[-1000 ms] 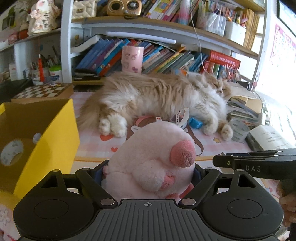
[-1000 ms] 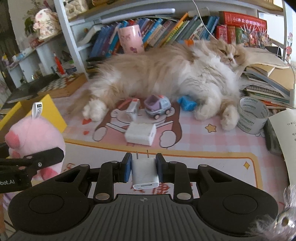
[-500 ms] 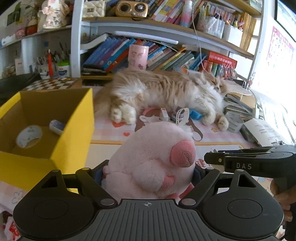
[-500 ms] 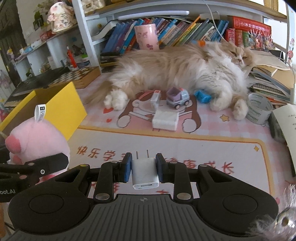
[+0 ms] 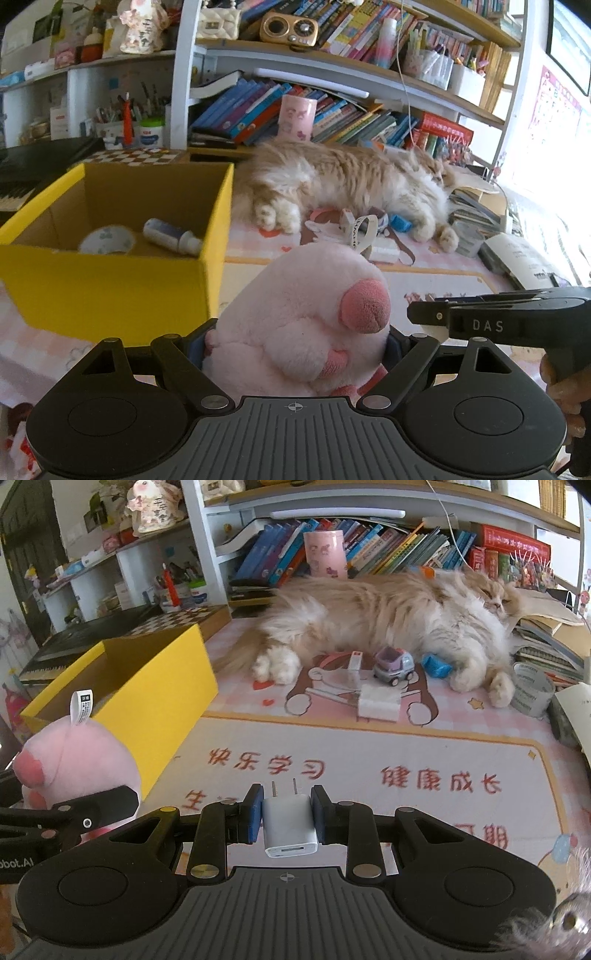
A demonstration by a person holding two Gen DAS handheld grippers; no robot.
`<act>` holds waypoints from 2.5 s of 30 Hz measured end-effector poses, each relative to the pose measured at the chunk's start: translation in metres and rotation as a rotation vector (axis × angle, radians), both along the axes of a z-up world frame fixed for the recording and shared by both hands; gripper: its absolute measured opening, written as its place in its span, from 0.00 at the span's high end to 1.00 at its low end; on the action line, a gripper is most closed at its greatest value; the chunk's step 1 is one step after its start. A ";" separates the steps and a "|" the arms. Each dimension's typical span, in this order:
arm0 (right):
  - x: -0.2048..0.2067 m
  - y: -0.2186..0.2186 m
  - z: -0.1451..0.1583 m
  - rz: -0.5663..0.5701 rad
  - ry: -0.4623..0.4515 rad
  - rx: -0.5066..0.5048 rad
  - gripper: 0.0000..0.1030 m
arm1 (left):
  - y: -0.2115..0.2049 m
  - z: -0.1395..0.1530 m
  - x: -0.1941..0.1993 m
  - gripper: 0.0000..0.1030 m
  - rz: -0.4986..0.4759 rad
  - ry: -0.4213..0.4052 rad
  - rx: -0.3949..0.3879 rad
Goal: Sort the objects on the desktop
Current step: 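Carry the plush toy and charger cube up toward the yellow box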
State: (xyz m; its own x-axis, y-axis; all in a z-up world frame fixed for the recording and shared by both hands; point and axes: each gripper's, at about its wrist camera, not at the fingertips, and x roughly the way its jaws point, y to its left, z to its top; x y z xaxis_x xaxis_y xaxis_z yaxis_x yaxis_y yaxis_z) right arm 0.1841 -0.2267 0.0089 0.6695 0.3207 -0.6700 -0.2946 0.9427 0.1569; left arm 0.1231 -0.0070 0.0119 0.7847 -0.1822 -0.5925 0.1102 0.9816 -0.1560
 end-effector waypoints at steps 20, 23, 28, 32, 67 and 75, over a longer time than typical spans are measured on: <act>-0.091 0.087 -0.014 0.054 0.042 -0.014 0.76 | 0.068 -0.007 -0.084 0.16 -0.005 0.064 0.034; -0.101 0.097 -0.017 0.062 0.047 -0.008 0.76 | 0.077 -0.007 -0.094 0.16 0.004 0.066 0.042; -0.111 0.115 -0.019 0.089 0.054 0.001 0.76 | 0.090 -0.008 -0.105 0.16 0.021 0.076 0.051; -0.116 0.125 -0.019 0.102 0.056 0.007 0.76 | 0.096 -0.007 -0.110 0.16 0.025 0.076 0.059; -0.117 0.169 -0.023 0.274 0.110 -0.074 0.76 | 0.123 -0.019 -0.110 0.16 0.103 0.117 0.016; -0.095 0.186 -0.023 0.368 0.103 -0.079 0.76 | 0.136 -0.018 -0.101 0.16 0.188 0.127 0.006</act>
State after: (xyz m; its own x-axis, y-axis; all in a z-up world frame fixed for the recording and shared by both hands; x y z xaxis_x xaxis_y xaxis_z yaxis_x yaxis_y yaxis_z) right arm 0.0890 -0.0412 -0.0142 0.4468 0.4716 -0.7603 -0.6019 0.7871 0.1345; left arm 0.0224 0.1294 -0.0064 0.7235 -0.0363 -0.6894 -0.0950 0.9839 -0.1515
